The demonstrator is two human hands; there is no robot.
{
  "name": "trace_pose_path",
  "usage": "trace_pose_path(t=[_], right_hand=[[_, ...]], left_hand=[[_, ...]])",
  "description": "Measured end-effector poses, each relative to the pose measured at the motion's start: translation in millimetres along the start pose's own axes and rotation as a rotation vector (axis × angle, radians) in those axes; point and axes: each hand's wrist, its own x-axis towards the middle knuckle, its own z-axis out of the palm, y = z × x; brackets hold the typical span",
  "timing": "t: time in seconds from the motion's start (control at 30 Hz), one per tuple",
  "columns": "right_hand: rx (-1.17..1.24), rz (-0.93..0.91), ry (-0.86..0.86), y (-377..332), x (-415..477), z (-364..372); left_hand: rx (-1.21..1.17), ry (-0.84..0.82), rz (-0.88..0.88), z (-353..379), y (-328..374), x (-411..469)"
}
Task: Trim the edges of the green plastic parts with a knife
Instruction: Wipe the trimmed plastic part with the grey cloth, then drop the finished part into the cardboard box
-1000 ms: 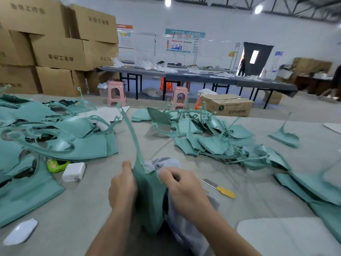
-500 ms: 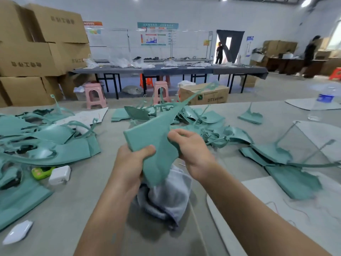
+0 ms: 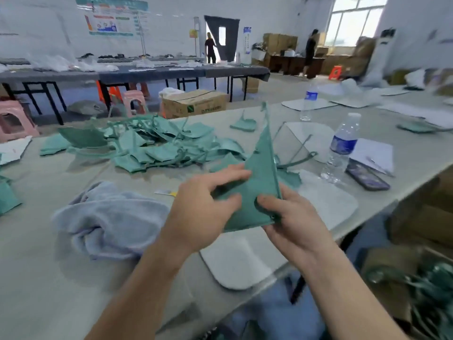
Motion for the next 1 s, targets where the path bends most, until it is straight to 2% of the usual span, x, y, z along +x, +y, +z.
trace_pose_path(t=[0.03, 0.1, 0.2, 0.27, 0.33, 0.4, 0.47, 0.53, 0.57, 0.63, 0.73, 0.83, 0.9, 1.0], right_hand=[[-0.015, -0.018, 0.062, -1, -17, -17], [-0.028, -0.048, 0.206, 0, -56, -51], [0.046, -0.093, 0.415, 3, -124, -97], [0.051, -0.12, 0.601, 7, -168, -126], [-0.063, -0.103, 0.813, 12, -207, -149], [-0.179, -0.012, 0.973, 24, -246, -170], [-0.189, 0.09, 1.08, 40, -286, -188], [-0.129, 0.159, 1.187, 56, -318, -201], [-0.092, 0.168, 1.257, 61, -333, -208], [-0.027, 0.126, 1.405, 59, -358, -225], [0.043, -0.064, 1.601, 28, -386, -261], [0.21, -0.237, 1.728, -4, -402, -309], [0.342, -0.138, 1.654, 2, -400, -333], [0.453, 0.275, 1.503, 55, -374, -345]], left_hand=[[-0.001, 0.025, 0.012, 12, 2, 1], [-0.07, -0.054, 0.006, 46, 3, 1], [-0.389, -0.254, -0.171, 124, -4, -12], [-0.518, -0.375, -0.288, 184, -3, -29], [-0.599, -0.481, -0.44, 237, -1, -51], [-0.682, -0.587, -0.646, 282, -1, -78], [-0.729, -0.743, -0.864, 316, 0, -109], [-0.7, -0.845, -0.999, 339, 0, -134], [-0.676, -0.899, -1.01, 350, 1, -145], [-0.632, -1.061, -0.878, 368, 6, -161], [-0.506, -1.308, -0.684, 378, 23, -167], [-0.451, -1.327, -0.604, 383, 34, -159], [-0.438, -1.29, -0.562, 383, 36, -148], [-0.397, -1.289, -0.486, 373, 32, -135]])
